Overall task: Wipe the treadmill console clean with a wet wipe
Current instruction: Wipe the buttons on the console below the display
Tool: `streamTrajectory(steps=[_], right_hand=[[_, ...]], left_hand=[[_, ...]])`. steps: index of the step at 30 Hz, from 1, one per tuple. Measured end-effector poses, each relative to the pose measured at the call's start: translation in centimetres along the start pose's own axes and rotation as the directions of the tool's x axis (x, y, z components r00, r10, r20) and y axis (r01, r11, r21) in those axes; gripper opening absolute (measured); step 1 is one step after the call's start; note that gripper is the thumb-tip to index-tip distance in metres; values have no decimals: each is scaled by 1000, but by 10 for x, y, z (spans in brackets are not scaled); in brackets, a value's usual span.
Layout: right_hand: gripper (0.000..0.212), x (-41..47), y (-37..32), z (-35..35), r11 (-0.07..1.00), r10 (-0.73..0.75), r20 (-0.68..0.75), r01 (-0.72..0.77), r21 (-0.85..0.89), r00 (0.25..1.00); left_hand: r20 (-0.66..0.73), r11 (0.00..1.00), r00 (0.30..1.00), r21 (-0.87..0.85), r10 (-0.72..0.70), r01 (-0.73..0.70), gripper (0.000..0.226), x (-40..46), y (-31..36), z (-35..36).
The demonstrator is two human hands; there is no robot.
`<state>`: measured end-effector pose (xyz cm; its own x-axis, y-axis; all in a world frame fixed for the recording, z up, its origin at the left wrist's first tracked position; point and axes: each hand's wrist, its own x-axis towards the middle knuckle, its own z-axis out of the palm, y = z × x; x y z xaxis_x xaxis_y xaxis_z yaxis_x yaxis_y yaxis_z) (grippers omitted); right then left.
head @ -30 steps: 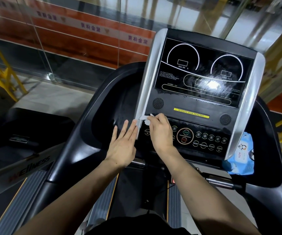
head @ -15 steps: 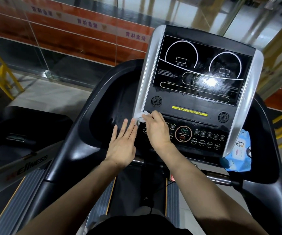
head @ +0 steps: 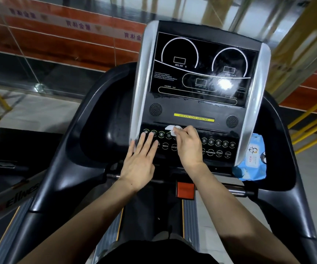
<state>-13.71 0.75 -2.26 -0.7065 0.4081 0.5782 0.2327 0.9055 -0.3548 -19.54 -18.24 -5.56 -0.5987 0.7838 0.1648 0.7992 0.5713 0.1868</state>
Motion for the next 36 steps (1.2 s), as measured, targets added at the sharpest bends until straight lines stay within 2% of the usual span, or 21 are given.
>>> streamTrajectory(steps=[10, 15, 23, 29, 32, 34, 36], right_hand=[[18, -10, 84, -59, 992, 123, -58, -125, -35, 991], [15, -16, 132, -87, 972, 231, -95, -234, -16, 968], [14, -46, 144, -91, 934, 359, -144, -354, 59, 922], [12, -87, 138, -91, 917, 394, -27, -391, 83, 919], [23, -90, 137, -96, 882, 442, 84, -449, 140, 893], [37, -97, 137, -98, 910, 388, 139, -403, 96, 911], [32, -99, 142, -100, 894, 410, 186, -434, 111, 893]], left_hand=[[-9, 996, 997, -19, 81, -81, 81, 31, 71, 5], [-2, 995, 995, -28, 99, -99, 77, 40, 100, 6], [11, 997, 997, -16, 82, -82, 79, 29, 120, 11], [38, 998, 997, 8, 66, -66, 77, 20, 121, 18], [44, 998, 997, -3, 62, -62, 75, 17, 123, 19], [45, 998, 997, -21, 58, -57, 73, 15, 124, 21], [44, 998, 998, -33, 46, -44, 71, 12, 123, 22]])
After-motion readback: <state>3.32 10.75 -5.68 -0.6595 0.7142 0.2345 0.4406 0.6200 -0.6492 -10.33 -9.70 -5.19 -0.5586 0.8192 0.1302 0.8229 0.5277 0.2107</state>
